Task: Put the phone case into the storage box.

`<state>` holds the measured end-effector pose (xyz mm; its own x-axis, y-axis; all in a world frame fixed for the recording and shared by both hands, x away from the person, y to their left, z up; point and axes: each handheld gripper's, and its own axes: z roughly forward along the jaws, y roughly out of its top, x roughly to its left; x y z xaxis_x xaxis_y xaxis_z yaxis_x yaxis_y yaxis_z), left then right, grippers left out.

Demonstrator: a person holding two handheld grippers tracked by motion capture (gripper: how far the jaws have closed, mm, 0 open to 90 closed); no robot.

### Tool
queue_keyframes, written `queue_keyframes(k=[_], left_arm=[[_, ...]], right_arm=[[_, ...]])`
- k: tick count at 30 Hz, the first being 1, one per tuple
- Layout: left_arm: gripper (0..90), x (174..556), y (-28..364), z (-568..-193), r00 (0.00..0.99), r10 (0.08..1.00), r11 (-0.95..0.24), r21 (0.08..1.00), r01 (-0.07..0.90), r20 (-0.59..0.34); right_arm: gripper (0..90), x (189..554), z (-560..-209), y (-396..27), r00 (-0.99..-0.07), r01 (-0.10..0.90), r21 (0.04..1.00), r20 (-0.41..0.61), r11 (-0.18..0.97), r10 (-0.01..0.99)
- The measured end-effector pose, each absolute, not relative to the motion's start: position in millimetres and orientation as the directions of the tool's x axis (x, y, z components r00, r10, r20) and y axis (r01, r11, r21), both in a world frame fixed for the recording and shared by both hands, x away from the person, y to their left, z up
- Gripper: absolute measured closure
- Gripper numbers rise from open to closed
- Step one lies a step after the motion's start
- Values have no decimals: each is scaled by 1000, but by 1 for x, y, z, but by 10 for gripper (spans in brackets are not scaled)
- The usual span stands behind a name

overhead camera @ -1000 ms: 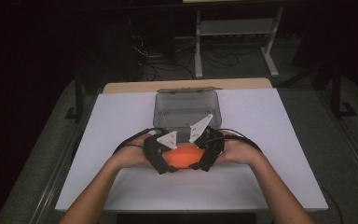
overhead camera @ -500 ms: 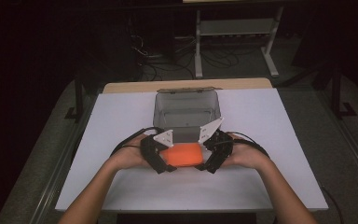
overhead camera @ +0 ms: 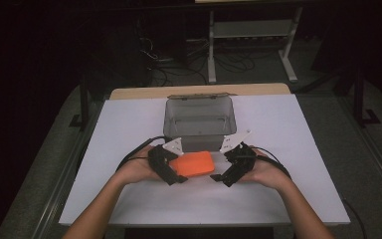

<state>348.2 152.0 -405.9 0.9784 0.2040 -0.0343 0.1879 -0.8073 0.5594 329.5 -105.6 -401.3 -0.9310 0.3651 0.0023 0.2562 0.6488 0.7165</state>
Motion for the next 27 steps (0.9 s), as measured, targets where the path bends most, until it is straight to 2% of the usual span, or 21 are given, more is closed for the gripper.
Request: queue_keyframes(k=[8, 22, 27], left_arm=[[156, 347, 154, -407, 965, 259, -790, 565, 238, -44], [157, 348, 154, -407, 959, 281, -781, 568, 258, -49], [157, 348, 154, -407, 956, 289, -777, 573, 262, -46]], right_arm=[[0, 324, -405, -115, -876, 341, 755, 39, 560, 481], [0, 311, -418, -118, -810, 440, 762, 107, 475, 577], [0, 310, -428, -114, -801, 454, 744, 100, 490, 591]])
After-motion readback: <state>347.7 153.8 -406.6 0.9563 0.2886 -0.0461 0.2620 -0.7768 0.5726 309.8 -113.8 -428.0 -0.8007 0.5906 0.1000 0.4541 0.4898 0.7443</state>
